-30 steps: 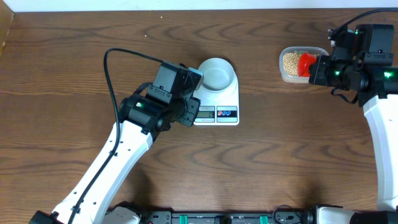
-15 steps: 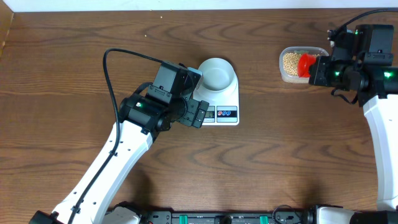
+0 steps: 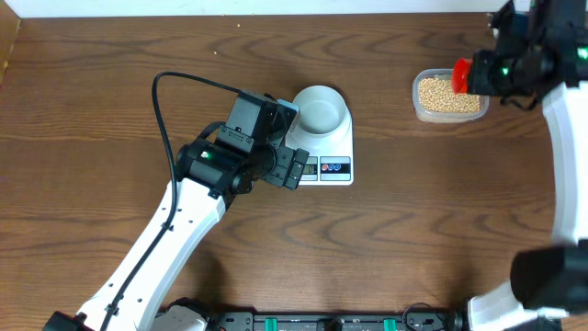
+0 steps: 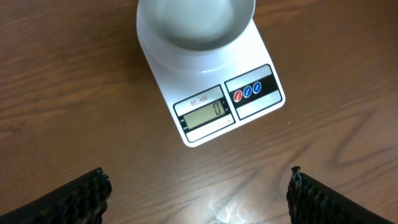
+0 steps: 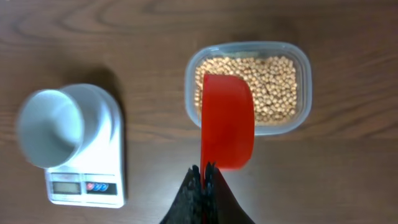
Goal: Scoop item into bowl and weigh 50g on scale
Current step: 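Move the red scoop with the right gripper over the soybean tub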
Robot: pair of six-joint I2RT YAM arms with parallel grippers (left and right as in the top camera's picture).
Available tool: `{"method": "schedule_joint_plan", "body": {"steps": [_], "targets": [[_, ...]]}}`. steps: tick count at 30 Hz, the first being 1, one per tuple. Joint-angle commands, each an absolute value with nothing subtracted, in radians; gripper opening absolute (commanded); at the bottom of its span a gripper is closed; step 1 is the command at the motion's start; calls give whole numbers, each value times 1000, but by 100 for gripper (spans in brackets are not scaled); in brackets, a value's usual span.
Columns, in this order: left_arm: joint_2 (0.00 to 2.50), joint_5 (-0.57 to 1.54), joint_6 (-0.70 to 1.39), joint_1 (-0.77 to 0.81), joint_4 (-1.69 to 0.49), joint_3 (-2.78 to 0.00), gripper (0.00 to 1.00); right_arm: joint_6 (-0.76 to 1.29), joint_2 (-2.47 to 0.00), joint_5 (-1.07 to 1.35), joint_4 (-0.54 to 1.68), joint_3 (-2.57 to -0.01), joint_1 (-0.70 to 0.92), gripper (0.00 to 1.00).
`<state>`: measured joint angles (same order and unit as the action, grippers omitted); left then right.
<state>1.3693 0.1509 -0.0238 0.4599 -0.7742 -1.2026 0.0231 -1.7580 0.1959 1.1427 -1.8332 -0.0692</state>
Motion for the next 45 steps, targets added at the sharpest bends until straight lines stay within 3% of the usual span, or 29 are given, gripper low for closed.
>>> {"method": "schedule_joint_plan", "body": {"steps": [1,45], "targets": [[1372,141,-25,455,-773,-1195,93,-43,-1850,135,1156,-1870,-73,1],[1372,141,-25,455,-774,-1195,93,-69,-1938,5,967,-1737,-86,1]]}}
